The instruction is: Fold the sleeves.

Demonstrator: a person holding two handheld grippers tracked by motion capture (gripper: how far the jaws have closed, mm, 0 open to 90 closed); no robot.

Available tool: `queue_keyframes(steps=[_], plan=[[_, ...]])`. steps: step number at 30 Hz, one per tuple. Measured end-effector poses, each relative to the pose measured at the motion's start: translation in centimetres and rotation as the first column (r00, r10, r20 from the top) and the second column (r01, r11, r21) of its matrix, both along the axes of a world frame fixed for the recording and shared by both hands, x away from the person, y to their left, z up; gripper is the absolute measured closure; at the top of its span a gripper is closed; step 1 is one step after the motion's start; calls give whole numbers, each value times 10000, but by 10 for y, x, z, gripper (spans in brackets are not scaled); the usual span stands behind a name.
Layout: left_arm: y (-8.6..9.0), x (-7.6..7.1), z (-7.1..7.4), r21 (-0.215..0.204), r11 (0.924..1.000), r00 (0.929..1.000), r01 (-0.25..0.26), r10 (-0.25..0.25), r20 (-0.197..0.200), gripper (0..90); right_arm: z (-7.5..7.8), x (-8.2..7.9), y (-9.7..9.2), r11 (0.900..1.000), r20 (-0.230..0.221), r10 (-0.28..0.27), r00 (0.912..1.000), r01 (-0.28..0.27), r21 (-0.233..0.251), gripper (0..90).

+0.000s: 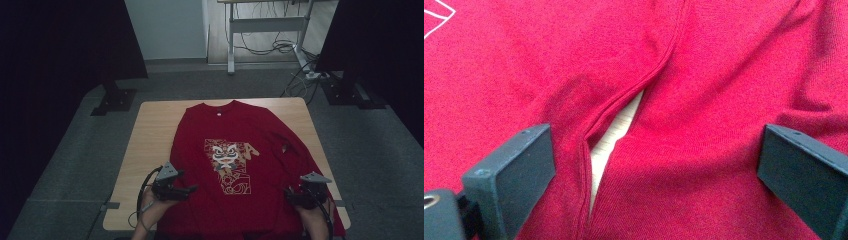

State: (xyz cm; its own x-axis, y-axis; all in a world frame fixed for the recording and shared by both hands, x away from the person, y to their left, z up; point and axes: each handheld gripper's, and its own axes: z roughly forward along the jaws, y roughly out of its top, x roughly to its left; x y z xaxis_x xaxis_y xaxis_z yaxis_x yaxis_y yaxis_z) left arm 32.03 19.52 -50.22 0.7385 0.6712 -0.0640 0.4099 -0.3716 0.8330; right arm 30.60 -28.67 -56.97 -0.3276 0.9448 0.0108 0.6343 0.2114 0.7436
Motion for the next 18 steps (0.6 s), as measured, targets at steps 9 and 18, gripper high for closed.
queue_keyframes(steps=[9,18], plan=[[15,3,0,73,9981,9978,-611,609,262,203,0,0,0,10000,1,1,10000,-1,0,25],[34,8,-4,266,9901,9895,-1375,1361,482,186,0,0,0,10000,-8,1,10000,-1,3,23]])
